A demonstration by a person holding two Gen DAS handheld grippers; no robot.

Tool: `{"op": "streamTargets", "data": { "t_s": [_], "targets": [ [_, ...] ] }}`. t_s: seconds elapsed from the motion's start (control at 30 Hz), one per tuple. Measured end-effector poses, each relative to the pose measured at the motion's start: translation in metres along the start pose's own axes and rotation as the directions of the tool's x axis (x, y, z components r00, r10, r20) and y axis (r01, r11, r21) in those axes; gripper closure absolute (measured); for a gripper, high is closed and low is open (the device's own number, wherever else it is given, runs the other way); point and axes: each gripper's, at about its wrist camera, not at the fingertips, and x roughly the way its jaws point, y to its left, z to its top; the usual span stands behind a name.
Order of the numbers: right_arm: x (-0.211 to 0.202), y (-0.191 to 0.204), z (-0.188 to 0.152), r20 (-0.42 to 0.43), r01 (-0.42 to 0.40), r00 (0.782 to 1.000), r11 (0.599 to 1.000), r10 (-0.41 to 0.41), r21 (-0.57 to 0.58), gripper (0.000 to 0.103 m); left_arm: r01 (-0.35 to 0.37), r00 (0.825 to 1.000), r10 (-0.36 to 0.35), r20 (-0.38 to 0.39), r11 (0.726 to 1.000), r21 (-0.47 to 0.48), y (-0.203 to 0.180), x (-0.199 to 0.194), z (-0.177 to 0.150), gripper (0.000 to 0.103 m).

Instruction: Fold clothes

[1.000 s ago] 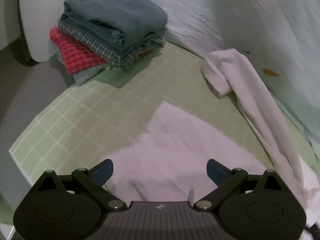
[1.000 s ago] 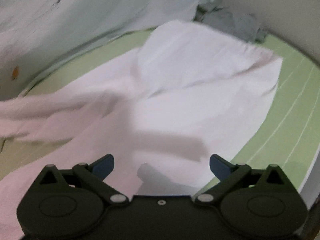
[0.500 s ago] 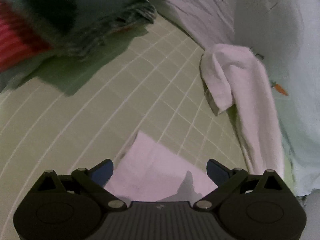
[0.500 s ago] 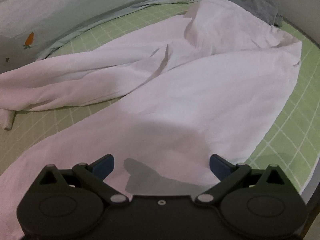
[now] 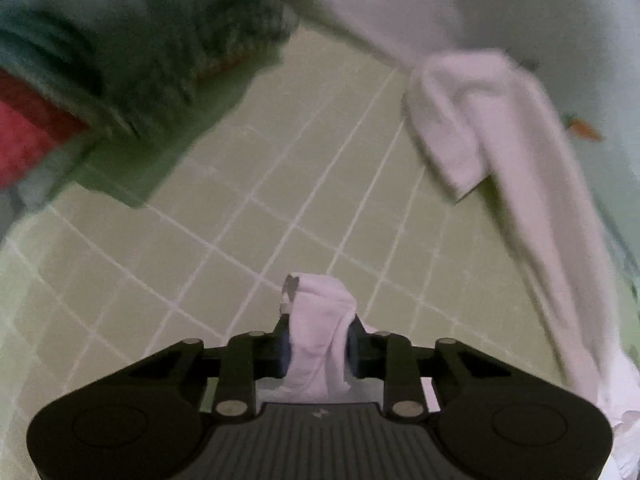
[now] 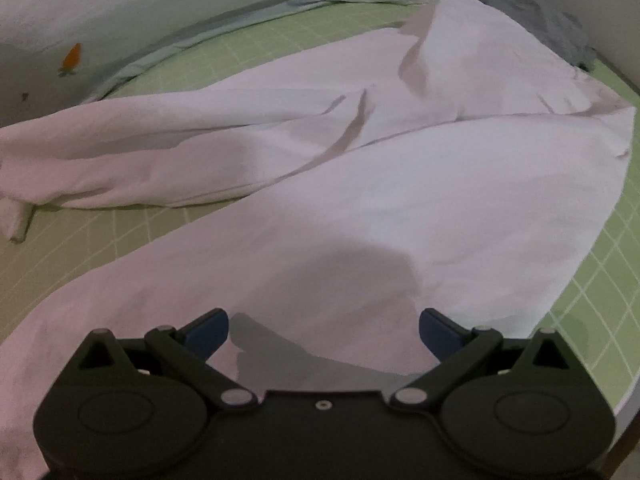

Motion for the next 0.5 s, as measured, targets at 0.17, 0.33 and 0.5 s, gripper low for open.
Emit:
{"op": "streamTargets", "data": {
  "t_s": [0.17, 0.33, 0.5],
  "targets": [
    [-0.003, -0.023, 0.001, 0.0, -0.054, 0.999, 0.998, 0.054, -0.041, 0.0, -0.017, 0.986, 0.012, 0.164, 1.0, 0.024, -0.009, -0.076, -0.037, 0.074],
    [-0.005, -0.049, 0.001, -0.021, -0.108, 0.994, 0.99, 0.107, -0.087, 0.0, -0.051, 0.97, 0.062, 0.235, 0.997, -0.052, -0.01, -0.136, -0.086, 0.074],
    [-0.009, -0.071, -0.002, -0.05, -0.15, 0.988, 0.975, 0.144, -0.164, 0.0, -0.164, 0.945, 0.19, 0.265, 0.98, -0.116, -0.015, -0.173, -0.149, 0.074]
  ]
}}
